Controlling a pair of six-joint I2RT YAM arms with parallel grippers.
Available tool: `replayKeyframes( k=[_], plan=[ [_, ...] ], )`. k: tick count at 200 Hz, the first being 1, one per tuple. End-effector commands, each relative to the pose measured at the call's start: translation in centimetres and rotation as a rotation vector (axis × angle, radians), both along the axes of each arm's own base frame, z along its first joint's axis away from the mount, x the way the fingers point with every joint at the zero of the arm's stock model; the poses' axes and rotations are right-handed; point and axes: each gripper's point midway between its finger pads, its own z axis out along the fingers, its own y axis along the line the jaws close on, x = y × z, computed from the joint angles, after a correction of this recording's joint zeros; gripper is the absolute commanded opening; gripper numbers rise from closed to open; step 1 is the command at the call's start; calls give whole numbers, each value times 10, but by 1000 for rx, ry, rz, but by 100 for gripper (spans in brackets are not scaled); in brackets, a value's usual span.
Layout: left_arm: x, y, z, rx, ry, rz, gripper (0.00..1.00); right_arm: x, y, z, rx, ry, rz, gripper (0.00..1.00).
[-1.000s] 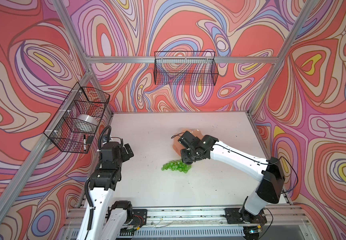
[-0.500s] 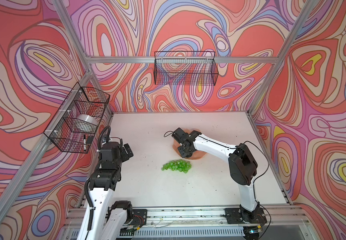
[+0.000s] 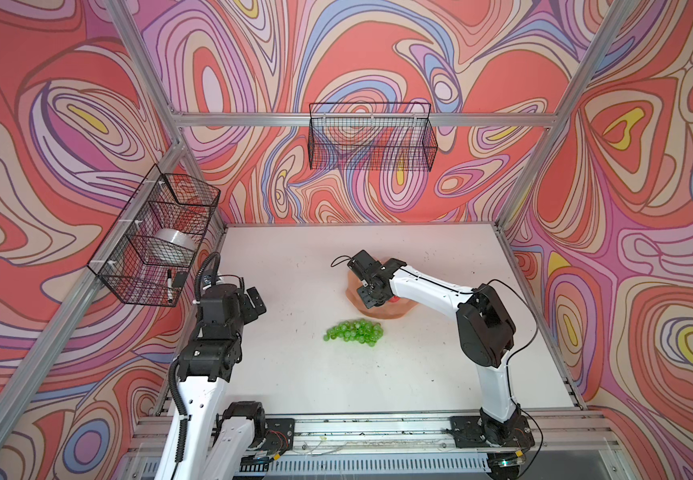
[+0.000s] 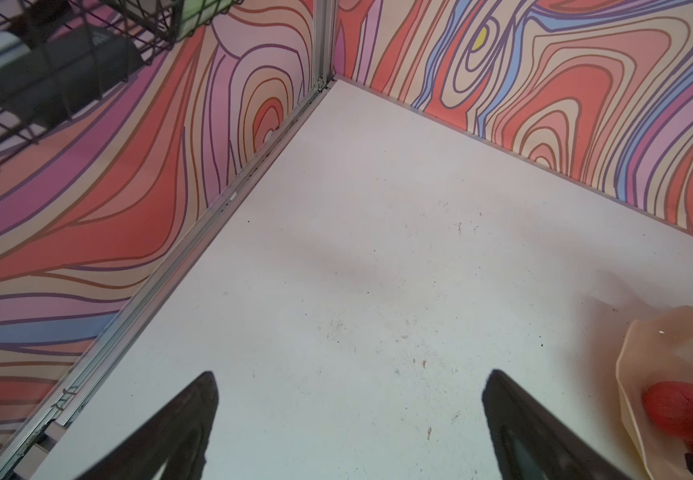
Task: Place and organize the fake fruits in the fruit bowl
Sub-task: 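Carry the avocado into the bowl and release it with the right gripper, then reach the left gripper to the green grapes while the right arm withdraws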
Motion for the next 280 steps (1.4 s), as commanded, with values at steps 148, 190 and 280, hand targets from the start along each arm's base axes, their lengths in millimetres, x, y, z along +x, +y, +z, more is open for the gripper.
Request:
replayKeyframes(
  k=[148, 190, 280],
  plan=[
    [13, -42, 13, -96, -109, -243, 98, 8, 2, 50, 138, -73, -17, 83],
    [23, -111, 18, -202, -130, -604, 94, 17, -24, 113, 486, -119, -168, 91],
    [-23, -259, -53, 251, 16, -1376, 97, 16, -109, 141, 857, -168, -365, 96]
  ],
)
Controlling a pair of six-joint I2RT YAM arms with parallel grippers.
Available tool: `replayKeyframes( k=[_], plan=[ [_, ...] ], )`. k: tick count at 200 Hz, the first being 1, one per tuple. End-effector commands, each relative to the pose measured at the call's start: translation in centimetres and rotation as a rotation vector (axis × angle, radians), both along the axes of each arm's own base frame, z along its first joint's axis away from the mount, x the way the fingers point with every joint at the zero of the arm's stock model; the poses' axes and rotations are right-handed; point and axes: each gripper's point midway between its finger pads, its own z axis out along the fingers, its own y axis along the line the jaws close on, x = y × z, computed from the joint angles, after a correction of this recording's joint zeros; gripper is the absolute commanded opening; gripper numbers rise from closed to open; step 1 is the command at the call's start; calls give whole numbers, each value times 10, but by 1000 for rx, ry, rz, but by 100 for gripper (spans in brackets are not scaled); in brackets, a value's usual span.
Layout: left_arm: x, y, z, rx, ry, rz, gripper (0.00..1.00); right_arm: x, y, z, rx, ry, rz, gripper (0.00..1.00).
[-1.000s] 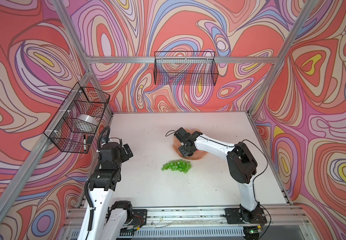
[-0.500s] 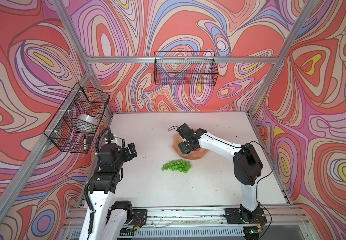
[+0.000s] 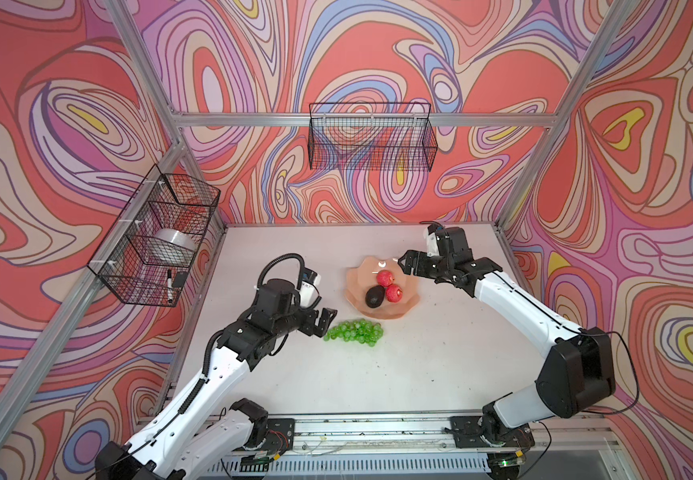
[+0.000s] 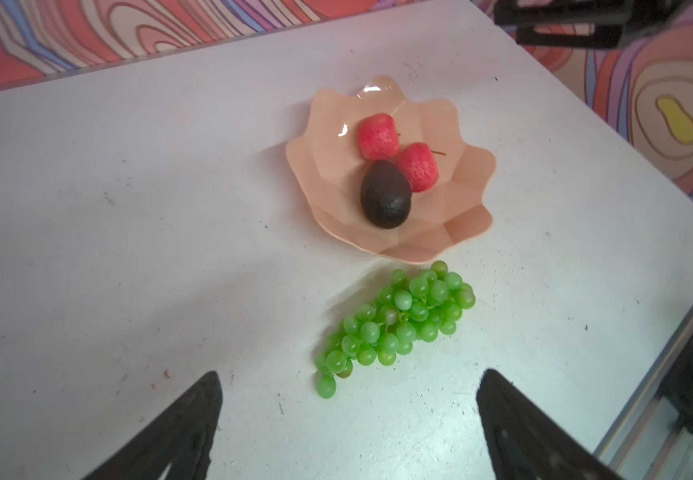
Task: Place and organize the fake fruits in the fruit bowl
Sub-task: 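Reach the left gripper to the green grapes while the right arm withdraws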
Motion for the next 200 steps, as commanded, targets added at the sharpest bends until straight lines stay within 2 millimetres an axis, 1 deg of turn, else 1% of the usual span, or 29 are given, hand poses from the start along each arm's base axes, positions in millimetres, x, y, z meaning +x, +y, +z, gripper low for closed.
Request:
replayKeyframes(
  k=[1, 11, 20, 41, 64, 93, 109, 111, 131, 150, 175, 200],
  plan=[
    [-20, -31, -15, 122, -126, -289, 97, -3, 2, 21, 101, -53, 17, 96],
    [-24, -40, -22, 157, -150, -359, 97, -5, -1, 23, 111, -63, 13, 96],
    [-25, -43, -28, 180, -142, -388, 97, -6, -4, 25, 123, -70, 8, 96],
    [-21, -45, -41, 235, -100, -409, 98, -11, -10, 29, 140, -86, -2, 96],
    [-18, -49, -62, 306, -83, -440, 99, -16, -16, 32, 141, -94, -3, 96],
    [-14, -60, -86, 327, -53, -489, 99, -20, -23, 31, 137, -95, -12, 96],
    [-9, -65, -93, 325, -49, -495, 99, -22, -25, 31, 140, -96, -18, 96],
    [-6, -69, -89, 315, -68, -492, 99, -23, -25, 31, 141, -97, -19, 96],
    [2, -78, -93, 307, -86, -507, 100, -24, -28, 32, 146, -98, -29, 96],
    [6, -84, -104, 322, -70, -536, 100, -25, -31, 34, 148, -103, -35, 96],
    [10, -87, -119, 349, -27, -555, 99, -25, -32, 39, 148, -109, -37, 96],
    [14, -90, -122, 364, -3, -563, 99, -25, -34, 41, 147, -114, -41, 96]
  ],
)
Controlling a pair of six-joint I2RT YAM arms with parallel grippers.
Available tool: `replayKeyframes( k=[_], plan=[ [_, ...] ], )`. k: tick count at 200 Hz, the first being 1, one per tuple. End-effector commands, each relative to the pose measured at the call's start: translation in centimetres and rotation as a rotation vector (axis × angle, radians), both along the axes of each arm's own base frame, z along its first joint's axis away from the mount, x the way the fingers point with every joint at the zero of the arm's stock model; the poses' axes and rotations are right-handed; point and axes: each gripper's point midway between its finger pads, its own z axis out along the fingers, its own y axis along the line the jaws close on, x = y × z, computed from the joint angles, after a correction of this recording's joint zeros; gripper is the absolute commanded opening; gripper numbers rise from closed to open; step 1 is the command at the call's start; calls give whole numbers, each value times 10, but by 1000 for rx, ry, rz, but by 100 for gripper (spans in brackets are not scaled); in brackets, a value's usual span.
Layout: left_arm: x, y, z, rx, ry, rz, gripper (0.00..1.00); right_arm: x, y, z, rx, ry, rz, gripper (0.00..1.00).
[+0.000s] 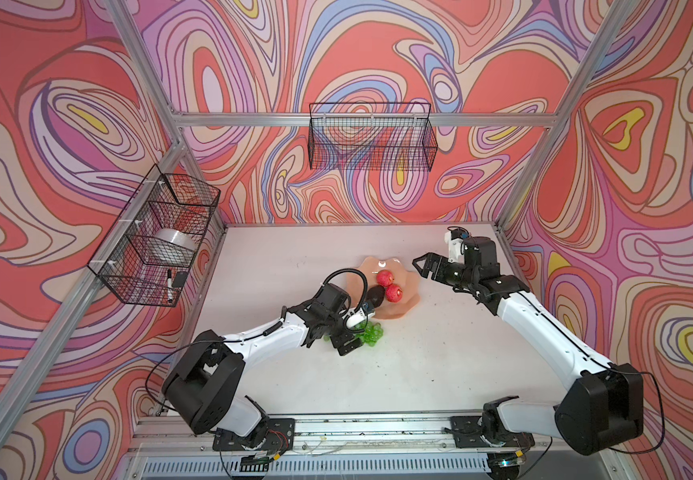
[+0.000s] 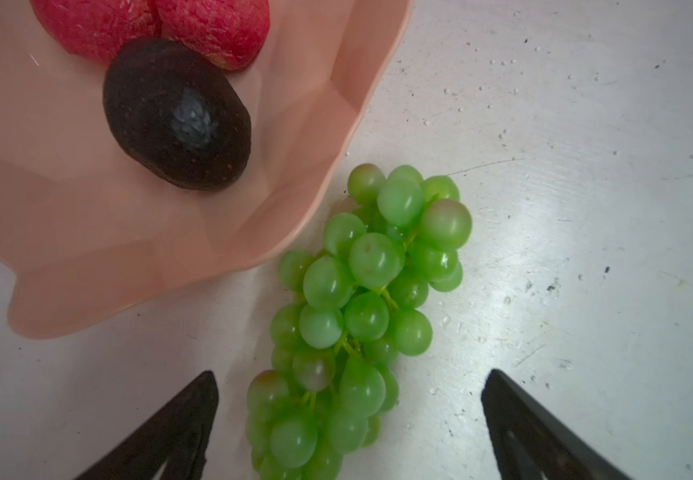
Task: Place and organize the fake fruits in the fruit bowl
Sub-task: 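Reach the left gripper to the green grapes while the right arm withdraws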
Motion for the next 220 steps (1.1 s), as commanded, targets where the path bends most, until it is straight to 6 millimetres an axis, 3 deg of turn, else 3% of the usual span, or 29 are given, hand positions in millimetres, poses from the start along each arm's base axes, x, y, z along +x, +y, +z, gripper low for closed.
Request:
replayKeyframes(
  k=[1, 74, 179, 220],
  plan=[
    [5, -10, 7, -3, -16, -47, 99, -3, -4, 11, 7, -23, -6, 96],
    [-1, -12, -8, 63, 125, -51, 93, -3, -9, 13, 4, -27, -19, 96],
    [9, -3, -32, 189, 130, 21, 92, -1, -12, 15, -2, -27, -26, 96],
    [13, -3, -37, 217, 128, 33, 86, -2, -13, 18, 5, -33, -29, 96]
  ],
)
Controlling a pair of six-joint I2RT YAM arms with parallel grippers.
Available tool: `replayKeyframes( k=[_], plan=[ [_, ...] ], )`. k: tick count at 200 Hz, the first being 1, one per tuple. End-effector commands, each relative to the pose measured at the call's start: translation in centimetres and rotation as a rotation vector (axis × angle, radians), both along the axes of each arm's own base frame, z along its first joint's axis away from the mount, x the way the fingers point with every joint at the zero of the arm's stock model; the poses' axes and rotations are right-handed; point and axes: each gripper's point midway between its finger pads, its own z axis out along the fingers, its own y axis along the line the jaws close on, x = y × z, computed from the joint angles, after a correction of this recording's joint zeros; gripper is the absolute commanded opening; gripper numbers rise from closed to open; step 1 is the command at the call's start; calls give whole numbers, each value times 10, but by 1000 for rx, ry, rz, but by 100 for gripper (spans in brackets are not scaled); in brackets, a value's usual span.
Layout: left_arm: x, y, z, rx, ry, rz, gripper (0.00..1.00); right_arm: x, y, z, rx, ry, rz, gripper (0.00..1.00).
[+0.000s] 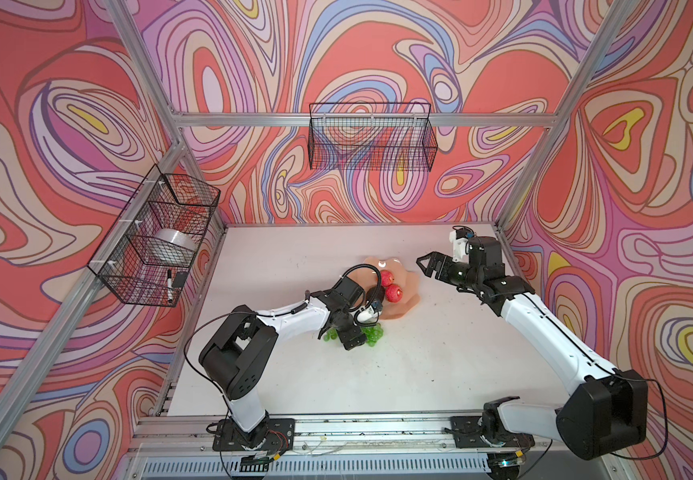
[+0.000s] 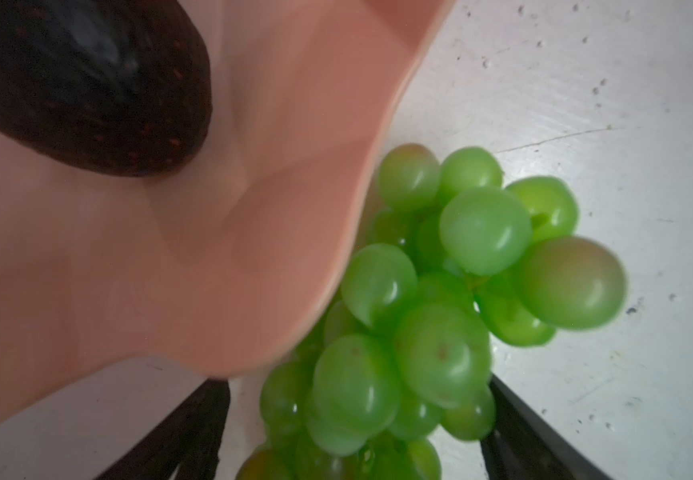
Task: Place and organize the fake fruits in the fruit bowl
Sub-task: 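Reach the left gripper to the green grapes while the right arm withdraws, then grasp the grapes with the left gripper and lift them into the bowl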
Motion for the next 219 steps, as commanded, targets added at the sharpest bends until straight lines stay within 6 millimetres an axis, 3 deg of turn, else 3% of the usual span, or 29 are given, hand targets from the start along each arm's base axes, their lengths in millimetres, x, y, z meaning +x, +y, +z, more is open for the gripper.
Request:
replayKeyframes(
  k=[1, 45, 96, 123, 154, 192, 219],
  plan=[
    [0, 2, -2, 38, 7, 4, 86, 0, -4, 14, 3, -30, -6, 96],
    [-5, 1, -2, 35, 32, -2, 63, -2, -7, 15, -3, -31, -15, 96],
    [-42, 13, 12, 5, 109, 4, 31, -1, -11, 14, -11, -29, -25, 96],
    [-52, 19, 40, -47, 73, 17, 25, 2, -8, 13, 2, -28, -20, 96],
    [-59, 21, 89, -164, -18, 24, 24, 3, -6, 11, 15, -19, -15, 96],
    [-43, 15, 158, -319, -227, 30, 28, 5, -6, 12, 23, -20, -18, 96],
    [-21, 4, 177, -300, -327, -23, 30, 4, -5, 12, 28, -19, -15, 96]
  ],
)
